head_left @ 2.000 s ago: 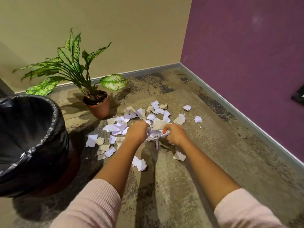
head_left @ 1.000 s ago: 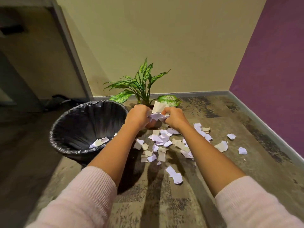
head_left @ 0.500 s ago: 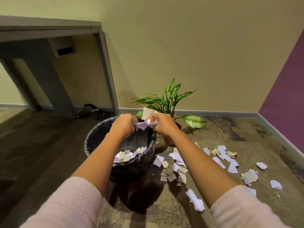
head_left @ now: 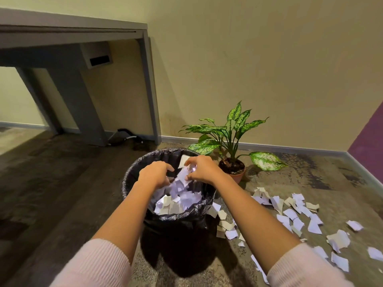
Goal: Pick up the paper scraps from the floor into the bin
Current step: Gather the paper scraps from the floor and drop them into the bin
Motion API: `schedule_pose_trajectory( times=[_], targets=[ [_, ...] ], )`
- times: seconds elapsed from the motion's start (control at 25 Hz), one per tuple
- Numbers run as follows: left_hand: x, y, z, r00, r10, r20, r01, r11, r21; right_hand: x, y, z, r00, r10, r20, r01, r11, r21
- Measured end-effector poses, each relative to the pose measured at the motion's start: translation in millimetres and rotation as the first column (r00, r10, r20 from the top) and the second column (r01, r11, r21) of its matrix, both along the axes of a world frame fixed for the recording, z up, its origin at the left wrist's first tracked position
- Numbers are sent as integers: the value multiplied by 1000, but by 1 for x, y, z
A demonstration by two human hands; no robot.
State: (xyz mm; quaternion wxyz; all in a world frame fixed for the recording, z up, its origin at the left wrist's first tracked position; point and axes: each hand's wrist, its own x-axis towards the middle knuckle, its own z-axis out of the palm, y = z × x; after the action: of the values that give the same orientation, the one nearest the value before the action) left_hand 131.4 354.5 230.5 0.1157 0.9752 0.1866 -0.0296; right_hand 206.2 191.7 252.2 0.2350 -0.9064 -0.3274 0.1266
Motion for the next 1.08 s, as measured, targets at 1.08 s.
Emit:
schedule_pose_trajectory(
  times=[1.08],
  targets=[
    [43, -208, -43, 906, -394, 153, 376, 917, 135, 12, -198, -59, 957, -290, 8, 290, 957, 9]
  ],
)
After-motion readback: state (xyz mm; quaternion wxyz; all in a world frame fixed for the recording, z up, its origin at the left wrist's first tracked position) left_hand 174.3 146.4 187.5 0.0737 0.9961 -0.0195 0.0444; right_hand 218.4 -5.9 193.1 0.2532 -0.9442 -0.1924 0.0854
